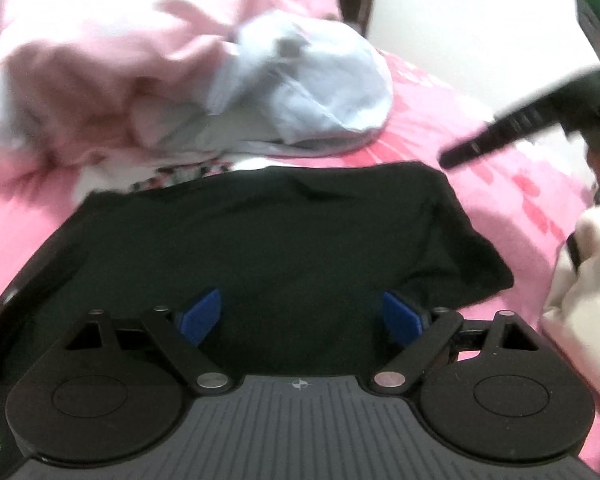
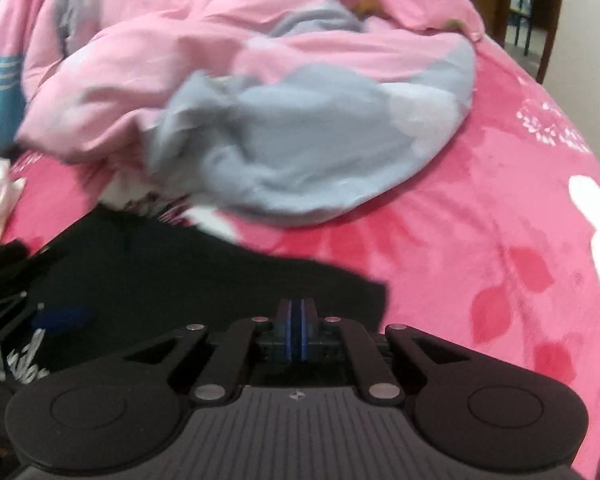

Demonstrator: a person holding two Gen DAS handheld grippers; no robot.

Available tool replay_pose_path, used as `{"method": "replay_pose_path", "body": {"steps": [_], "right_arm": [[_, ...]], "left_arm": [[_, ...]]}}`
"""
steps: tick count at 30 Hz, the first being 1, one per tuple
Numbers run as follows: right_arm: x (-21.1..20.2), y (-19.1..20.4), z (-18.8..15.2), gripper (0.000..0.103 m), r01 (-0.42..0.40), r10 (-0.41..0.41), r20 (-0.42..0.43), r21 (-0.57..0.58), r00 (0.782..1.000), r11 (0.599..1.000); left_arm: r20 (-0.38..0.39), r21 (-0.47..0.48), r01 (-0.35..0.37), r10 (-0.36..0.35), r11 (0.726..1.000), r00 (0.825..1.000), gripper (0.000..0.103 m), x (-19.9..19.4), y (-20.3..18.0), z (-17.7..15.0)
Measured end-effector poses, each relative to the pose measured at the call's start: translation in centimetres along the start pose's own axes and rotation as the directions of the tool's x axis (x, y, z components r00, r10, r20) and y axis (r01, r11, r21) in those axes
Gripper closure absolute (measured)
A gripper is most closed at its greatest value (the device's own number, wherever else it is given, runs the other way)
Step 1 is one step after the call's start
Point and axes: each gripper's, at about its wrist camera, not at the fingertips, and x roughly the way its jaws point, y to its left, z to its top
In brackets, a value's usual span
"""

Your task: Fold clothes

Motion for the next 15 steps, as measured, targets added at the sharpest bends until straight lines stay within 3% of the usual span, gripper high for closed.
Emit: {"method": "replay_pose_path", "body": {"steps": [3,8,15], "right_arm": [[-0.8,2.8,-0.3,0.100,-0.040,0.040,0.013,-0.001,0.999,0.999],[-1.9,10.0,0.3,0.100,-0.205,0.204,0.070,0.003,0.976,0.979],[1.0,22.8,3.5,0.096,-0.442,0.442,-0.001,-0.002,0.897,0.897]], "left_arm": [[0.006,-0.074,-0.037,0.037,0.997,0.999,0.014,-3.3,2.3,-1.4],[-0.002,-0.169,-0.137,0.139,0.976,0.990,0.014,-8.9,7.1,-4.2],[-0.040,-0.299,-0.305,0.307,0.904,0.951,0.014,-15.3,15.9,-7.7]]}}
